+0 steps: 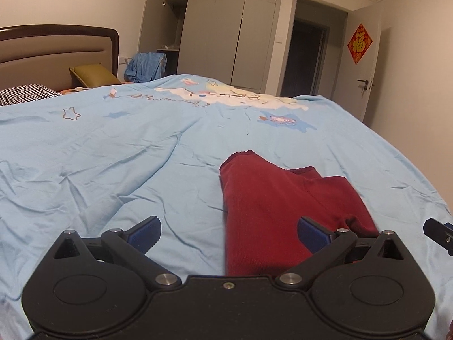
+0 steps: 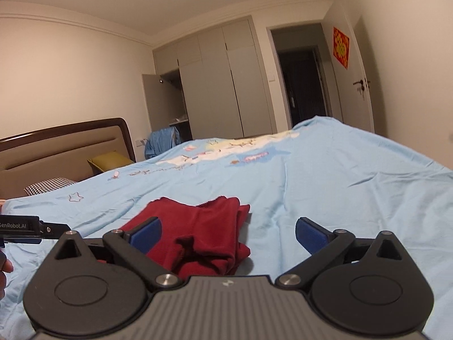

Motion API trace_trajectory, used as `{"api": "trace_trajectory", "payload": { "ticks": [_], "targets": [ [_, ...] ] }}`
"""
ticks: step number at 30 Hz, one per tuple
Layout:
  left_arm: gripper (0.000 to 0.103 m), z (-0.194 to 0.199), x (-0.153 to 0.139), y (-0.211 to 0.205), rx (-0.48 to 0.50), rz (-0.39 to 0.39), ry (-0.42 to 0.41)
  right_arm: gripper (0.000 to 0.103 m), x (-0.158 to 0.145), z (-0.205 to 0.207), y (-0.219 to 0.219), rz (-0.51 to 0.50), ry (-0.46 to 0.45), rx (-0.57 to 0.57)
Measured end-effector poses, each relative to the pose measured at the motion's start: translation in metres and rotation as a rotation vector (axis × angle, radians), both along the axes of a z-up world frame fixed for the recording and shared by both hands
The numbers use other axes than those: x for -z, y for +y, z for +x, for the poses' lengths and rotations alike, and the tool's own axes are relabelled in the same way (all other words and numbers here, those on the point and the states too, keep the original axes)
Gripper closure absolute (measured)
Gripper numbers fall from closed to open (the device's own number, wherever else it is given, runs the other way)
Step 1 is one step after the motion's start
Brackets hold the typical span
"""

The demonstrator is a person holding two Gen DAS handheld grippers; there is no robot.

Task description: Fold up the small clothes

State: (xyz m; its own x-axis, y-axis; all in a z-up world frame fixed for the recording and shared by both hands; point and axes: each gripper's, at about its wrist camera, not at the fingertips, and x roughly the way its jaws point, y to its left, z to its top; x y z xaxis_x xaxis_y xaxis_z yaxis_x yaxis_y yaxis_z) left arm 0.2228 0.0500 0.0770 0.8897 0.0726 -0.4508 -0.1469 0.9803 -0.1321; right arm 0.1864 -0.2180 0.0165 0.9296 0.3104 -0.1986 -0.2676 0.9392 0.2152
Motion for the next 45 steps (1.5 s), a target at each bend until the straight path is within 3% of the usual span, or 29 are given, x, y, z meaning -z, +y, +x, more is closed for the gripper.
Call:
{"api": "trace_trajectory", "payload": {
  "ticks": [9, 15, 35, 45],
  "targets": [
    [0.001, -0.074, 0.019, -0.012, 0.024, 0.028, -0.033, 0.000, 0.008, -0.076, 0.009, -0.081, -0.047, -0.011],
    [0.001, -0.099, 0.034, -0.022, 0.048, 0.065, -0.047, 0.000, 0.020, -0.105, 0.014, -0.132, -0.056, 0.001],
    [0.001, -0.105, 0.038, -0.023, 0.058, 0.066, -0.039, 0.000, 0.025, -0.103, 0.014, -0.133, -0.043, 0.003],
    [0.001, -0.096, 0.045, -0.026, 0.032, 0.094, 0.018, 0.000, 0.032, -0.096, 0.015, -0.136, -0.014, 0.000]
  ]
}}
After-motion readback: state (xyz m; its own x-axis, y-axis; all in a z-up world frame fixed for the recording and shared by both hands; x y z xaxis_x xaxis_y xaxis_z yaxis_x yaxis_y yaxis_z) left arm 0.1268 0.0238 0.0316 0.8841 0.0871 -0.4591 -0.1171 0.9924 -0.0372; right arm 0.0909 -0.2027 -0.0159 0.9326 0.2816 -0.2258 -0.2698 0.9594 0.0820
